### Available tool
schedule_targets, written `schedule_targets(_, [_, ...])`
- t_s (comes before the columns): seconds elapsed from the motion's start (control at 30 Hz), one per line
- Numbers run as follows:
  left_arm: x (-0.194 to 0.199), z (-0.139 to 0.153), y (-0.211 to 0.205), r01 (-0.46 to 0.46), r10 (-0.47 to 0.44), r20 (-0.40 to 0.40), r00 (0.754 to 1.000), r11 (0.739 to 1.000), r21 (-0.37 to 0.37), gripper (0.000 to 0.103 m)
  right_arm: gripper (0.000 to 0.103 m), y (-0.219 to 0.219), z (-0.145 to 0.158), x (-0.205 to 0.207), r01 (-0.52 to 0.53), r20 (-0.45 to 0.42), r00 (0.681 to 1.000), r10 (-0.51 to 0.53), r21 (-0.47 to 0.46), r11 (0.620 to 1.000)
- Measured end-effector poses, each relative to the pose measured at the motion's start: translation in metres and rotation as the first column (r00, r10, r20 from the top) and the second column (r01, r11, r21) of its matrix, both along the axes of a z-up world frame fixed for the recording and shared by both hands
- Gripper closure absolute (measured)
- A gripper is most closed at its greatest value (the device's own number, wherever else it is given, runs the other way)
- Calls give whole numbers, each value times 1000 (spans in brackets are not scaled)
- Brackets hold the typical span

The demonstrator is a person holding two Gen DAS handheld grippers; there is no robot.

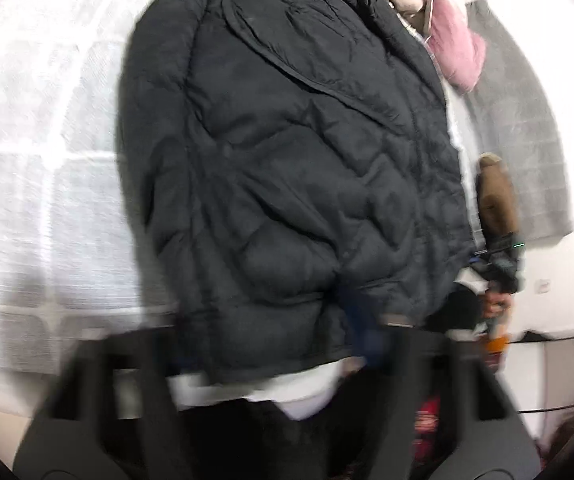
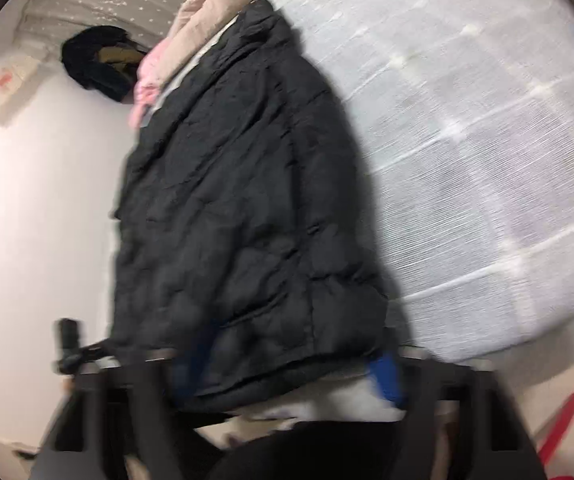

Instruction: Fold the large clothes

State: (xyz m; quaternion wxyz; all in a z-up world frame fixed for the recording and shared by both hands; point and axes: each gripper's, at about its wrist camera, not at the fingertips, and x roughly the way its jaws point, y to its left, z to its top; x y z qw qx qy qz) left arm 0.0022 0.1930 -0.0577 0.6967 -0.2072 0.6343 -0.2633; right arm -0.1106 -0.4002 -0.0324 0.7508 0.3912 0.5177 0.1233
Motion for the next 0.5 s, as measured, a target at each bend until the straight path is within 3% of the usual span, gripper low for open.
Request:
schedule_targets(0.03, [1,-4,1,-22,21,-34,999,999,-30,77,87,1,-1,1,-3,-8,1000,2,-15,1000])
schedule_targets(0.1, [1,-3,2,-48,46,-36,998,998,-44,84,93,7,6,1,1,10,1000,-1,-67,998])
schedule_targets(0.17, [-5,12,0,-55,56,20,998,997,-54,87,96,9,20,-3,18,69,998,-14,-65,998])
schedule_targets(0.27, [-16,50,-1,-49,64,116,991,990,-134,90,97,8,53,-14,36,174,984,-28,-48,998])
schedule_targets(0.5, [-47,134,5,-5,88,315,945,967,-255,91,99,-4,127,-43,92,360,930,-67,-51,995])
